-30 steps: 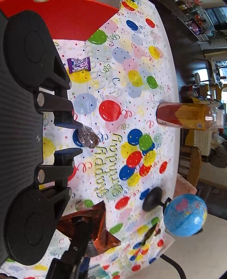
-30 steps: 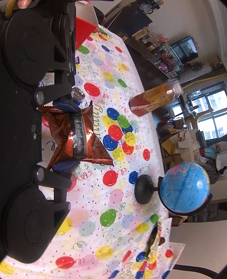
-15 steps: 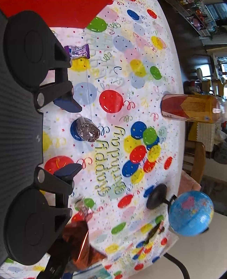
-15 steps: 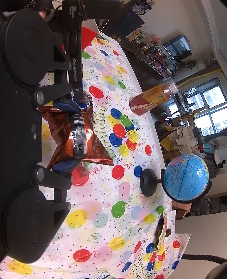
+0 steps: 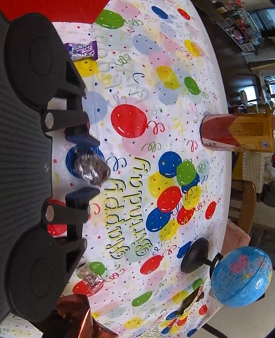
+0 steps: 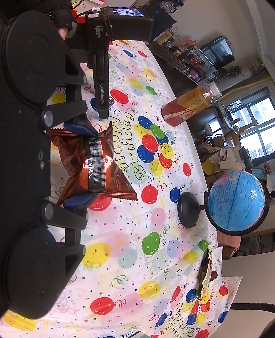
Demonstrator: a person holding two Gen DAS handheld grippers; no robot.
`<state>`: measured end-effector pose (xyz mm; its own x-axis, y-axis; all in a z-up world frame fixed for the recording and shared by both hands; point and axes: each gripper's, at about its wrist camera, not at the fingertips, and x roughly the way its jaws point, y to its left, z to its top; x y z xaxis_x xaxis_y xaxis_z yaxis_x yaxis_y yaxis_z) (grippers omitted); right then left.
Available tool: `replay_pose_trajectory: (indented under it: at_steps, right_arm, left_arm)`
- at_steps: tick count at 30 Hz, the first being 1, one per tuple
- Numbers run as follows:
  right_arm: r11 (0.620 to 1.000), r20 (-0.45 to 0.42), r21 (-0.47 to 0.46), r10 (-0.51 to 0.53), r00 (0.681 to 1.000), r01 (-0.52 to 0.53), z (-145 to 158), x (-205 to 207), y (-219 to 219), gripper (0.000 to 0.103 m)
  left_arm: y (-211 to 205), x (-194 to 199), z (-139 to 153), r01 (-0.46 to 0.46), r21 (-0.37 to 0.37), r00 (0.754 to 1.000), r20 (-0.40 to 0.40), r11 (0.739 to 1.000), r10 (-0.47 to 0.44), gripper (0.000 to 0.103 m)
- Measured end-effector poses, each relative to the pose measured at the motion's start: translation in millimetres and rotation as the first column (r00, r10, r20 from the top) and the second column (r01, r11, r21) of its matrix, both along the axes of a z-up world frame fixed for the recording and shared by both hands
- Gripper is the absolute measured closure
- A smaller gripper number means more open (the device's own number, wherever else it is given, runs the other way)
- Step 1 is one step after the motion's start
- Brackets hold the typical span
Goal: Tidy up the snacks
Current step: 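Carry the chocolate ball and chip bag into the box and open both tools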
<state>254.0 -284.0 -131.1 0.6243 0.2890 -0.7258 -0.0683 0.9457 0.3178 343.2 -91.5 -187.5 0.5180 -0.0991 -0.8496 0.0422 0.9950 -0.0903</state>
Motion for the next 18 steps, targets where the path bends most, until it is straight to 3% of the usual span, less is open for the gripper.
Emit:
replay_pose_trajectory:
  at_steps: [7,18]
  right_arm:
    - [1.0,-0.002,-0.001,0.002,1.0,-0.002,0,1,3,0.048]
    - [1.0,0.013,-0.005,-0.018,1.0,0.018,17,-16,9,0.048]
  left_arm:
    - [4,-5,5,-0.011,-0.01,1.0,0.015,1.0,0.011,0.073]
    - [20,-40,36,-0.011,-0.075,1.0,0.014,0.997,0.012,0.074]
